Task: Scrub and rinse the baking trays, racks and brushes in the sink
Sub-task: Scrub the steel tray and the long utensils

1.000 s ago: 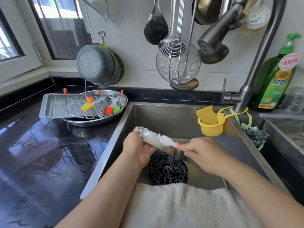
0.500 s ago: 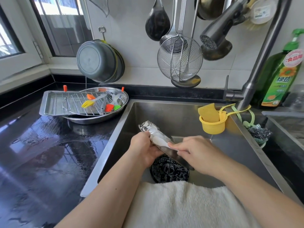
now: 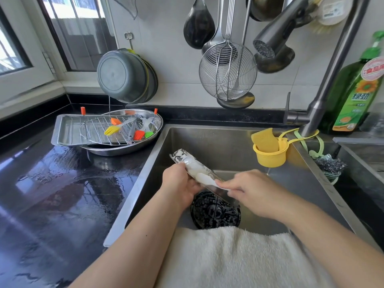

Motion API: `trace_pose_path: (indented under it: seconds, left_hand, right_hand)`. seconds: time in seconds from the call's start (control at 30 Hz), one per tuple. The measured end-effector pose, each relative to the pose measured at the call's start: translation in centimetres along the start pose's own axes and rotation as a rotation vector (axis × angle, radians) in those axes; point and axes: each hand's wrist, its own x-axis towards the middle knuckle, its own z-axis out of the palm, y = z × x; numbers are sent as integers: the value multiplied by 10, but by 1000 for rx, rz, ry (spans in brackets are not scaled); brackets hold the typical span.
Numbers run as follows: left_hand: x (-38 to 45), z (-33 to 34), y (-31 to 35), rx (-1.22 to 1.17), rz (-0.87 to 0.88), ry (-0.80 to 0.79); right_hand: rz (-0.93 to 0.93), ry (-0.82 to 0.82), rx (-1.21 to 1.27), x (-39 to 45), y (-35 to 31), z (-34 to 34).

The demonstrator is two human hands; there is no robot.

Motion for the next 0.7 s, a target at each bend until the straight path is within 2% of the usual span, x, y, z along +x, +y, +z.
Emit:
trace_pose_path:
  seconds: [0.1, 0.2, 0.27, 0.47, 0.63, 0.7]
  left_hand:
    - [-2, 0, 1, -10, 4, 15]
    - [5, -6, 6, -65, 18, 39]
    - [9, -5, 5, -74, 31, 50]
    - [7, -3, 1, -6, 16, 41]
    - [7, -6, 7, -27, 29, 71]
    - [10, -5, 7, -2, 19, 87]
  right_hand:
    - [-21, 42, 20, 7, -1, 2]
    - [64, -115, 64, -7, 27, -7]
    - [107, -164, 59, -15, 34, -7]
    - [-36, 15, 9, 10, 5, 5]
    - [79, -117, 104, -8, 38, -3]
    - [94, -95, 109, -9, 35, -2]
